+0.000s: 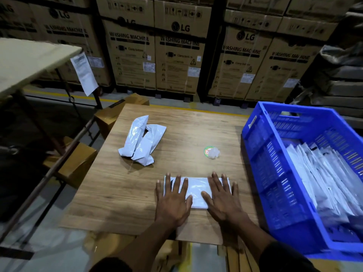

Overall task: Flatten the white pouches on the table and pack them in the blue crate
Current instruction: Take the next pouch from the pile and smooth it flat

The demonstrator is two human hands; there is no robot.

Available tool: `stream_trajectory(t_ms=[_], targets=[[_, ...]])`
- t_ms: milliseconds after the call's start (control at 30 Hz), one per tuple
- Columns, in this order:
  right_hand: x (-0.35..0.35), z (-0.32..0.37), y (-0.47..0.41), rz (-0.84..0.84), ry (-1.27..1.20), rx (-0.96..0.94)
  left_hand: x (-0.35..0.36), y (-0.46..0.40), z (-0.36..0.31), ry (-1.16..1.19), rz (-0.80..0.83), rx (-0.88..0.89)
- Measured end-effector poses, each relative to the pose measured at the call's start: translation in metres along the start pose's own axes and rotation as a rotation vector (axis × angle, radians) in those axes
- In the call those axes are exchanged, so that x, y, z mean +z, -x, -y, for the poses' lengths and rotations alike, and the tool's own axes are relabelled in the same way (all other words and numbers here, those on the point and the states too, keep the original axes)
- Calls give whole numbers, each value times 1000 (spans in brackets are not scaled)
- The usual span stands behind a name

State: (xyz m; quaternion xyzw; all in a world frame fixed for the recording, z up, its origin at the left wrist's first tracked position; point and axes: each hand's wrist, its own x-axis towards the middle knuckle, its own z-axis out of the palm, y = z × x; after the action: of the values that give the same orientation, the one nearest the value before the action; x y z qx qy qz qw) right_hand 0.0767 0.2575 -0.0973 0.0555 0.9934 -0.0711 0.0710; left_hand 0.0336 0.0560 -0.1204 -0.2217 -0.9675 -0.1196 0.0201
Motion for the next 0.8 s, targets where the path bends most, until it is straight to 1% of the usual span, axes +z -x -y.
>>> stream_trajectory(t_ms=[67, 133, 200, 367, 633, 800], targets=[[-1, 5, 5, -69, 73, -62, -2, -4, -8, -19, 21, 33], [4, 8, 9, -82, 69, -131, -1, -8, -19, -27, 66, 98], [11, 4, 10, -76, 31, -143, 7, -10, -27, -21, 101, 168], [16, 0, 10, -101, 25, -124, 19, -5, -27, -35, 5, 185], [20, -1, 9, -91, 22, -101, 18, -4, -24, -13, 11, 179], [22, -1, 8, -94, 29, -102, 22, 5, -3, 22, -123, 214]])
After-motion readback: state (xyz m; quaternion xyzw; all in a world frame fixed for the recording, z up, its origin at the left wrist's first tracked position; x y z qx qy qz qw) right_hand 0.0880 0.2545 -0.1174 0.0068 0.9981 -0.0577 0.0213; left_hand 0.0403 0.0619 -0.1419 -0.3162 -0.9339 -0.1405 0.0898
